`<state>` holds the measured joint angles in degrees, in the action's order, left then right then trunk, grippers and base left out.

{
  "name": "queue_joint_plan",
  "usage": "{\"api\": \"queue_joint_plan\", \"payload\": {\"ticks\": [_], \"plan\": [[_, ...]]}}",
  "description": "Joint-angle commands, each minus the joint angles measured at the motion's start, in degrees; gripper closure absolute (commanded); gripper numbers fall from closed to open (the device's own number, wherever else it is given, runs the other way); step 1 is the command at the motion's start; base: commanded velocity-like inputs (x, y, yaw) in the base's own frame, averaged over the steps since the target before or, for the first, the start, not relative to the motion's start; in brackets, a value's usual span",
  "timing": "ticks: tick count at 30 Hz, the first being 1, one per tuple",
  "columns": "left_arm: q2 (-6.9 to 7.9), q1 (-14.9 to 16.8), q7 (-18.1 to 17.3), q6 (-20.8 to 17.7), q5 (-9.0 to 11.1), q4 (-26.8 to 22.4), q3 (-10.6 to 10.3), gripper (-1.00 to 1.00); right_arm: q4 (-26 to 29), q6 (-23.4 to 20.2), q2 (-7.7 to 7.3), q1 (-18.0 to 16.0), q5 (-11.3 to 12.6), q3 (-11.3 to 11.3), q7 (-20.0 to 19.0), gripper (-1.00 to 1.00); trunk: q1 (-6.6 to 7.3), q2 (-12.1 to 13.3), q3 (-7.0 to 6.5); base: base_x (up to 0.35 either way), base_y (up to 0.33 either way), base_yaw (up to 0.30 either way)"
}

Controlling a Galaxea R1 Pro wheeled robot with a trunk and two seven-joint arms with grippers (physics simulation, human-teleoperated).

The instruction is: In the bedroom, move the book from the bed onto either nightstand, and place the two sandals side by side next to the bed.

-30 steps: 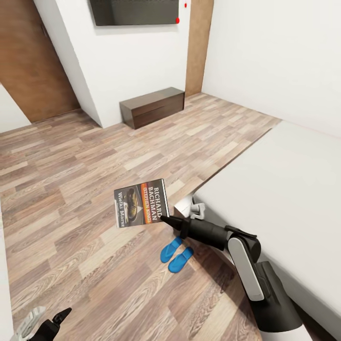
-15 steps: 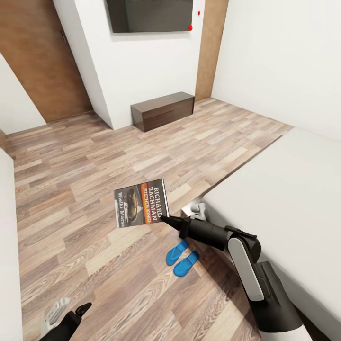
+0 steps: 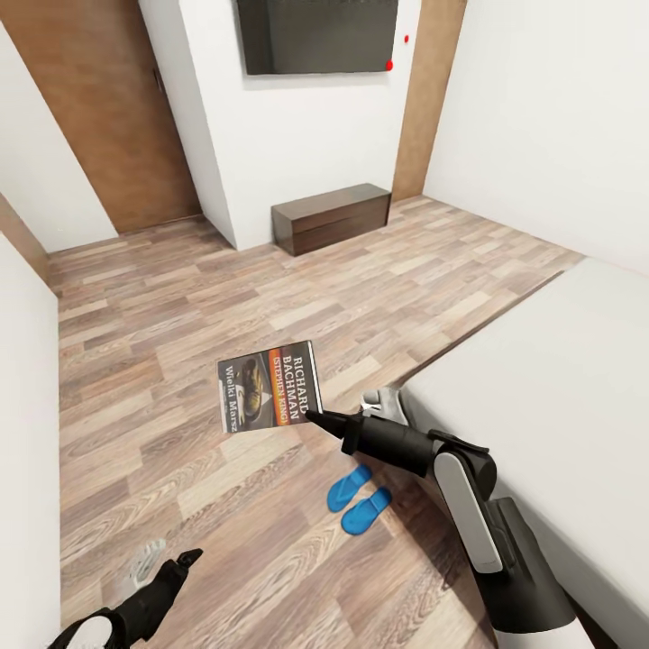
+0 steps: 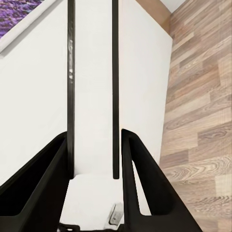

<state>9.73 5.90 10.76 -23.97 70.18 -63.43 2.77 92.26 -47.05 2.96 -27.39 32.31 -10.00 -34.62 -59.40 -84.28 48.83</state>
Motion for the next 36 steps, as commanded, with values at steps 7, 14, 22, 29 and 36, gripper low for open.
{"api": "queue_joint_plan", "payload": {"ticks": [7,14,22,29,36], "plan": [[-0.19,1.07,-0.62,-0.51,0.30,1.24,-3.71,-1.00,0.03,-0.33,0.03,-0.03,0.12,0.07,0.00,1.00,0.00,-0.02,-0.54,0.000,0.000,0.146],[-0.85,3.94,-0.25,-0.77,0.08,6.50,-7.49,-1.00,0.03,-0.32,0.04,-0.03,0.12,0.04,-0.01,1.00,0.00,-0.02,-1.12,0.000,0.000,0.145],[-1.08,4.67,-0.72,-0.57,0.05,7.94,-8.45,-1.00,0.03,-0.32,0.03,-0.03,0.12,-0.01,-0.18,1.00,0.00,-0.02,-1.78,0.000,0.000,0.145],[-1.11,4.80,-0.90,-0.38,0.04,8.24,-8.62,-1.00,0.03,-0.32,0.03,-0.03,0.12,-0.02,-0.26,1.00,0.00,-0.02,-2.35,0.000,0.000,0.145],[-1.12,4.82,-0.94,-0.27,-0.01,8.39,-8.68,-1.00,0.03,-0.32,0.03,-0.03,0.12,-0.02,-0.12,1.00,0.00,-0.02,-2.93,0.053,0.014,0.145]]}}
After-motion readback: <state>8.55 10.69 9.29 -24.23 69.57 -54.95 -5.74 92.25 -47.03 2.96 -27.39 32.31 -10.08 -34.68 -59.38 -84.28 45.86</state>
